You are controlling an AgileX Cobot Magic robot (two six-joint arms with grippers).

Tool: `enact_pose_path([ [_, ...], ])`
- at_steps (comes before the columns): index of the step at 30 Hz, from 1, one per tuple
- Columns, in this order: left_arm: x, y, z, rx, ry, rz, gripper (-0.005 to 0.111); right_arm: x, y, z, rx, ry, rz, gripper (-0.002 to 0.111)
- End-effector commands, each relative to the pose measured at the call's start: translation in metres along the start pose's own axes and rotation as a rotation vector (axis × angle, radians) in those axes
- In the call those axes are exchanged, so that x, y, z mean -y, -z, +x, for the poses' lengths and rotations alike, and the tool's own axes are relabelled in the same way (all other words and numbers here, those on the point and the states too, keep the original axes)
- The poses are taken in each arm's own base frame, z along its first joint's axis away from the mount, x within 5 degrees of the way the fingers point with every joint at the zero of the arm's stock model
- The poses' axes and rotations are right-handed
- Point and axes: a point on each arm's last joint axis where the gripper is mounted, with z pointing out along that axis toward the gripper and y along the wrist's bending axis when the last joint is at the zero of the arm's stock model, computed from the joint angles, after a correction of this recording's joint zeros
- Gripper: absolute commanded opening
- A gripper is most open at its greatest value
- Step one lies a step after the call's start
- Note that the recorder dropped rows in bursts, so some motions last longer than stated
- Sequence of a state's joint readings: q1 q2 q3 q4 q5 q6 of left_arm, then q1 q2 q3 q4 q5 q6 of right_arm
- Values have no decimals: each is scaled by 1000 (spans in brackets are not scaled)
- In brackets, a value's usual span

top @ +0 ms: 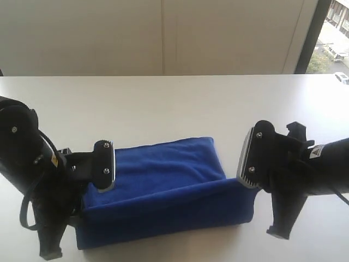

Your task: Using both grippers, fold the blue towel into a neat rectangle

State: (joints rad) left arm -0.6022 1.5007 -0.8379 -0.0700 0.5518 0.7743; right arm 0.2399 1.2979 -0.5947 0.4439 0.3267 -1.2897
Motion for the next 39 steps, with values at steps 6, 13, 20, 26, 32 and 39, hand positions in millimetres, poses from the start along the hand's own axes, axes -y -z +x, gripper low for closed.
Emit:
enact_pose_path([
  [6, -19, 6, -4, 96, 75, -173, 0, 20, -26, -2, -1, -26, 126, 0],
  [13, -43, 10, 16, 114, 232, -273, 0, 42, -47, -14, 5, -33, 162, 0],
  [20, -56, -9, 11, 153, 229, -324, 0, 58, -78, -21, -11, -37, 167, 0],
  [26, -65, -21, 16, 151, 255, -337, 0, 64, -97, -22, -24, -39, 157, 0],
  [32, -75, -26, 21, 170, 277, -376, 0, 72, -114, -24, -28, -39, 175, 0],
  [39, -80, -33, 26, 160, 296, -379, 0, 75, -133, -23, -41, -40, 169, 0],
])
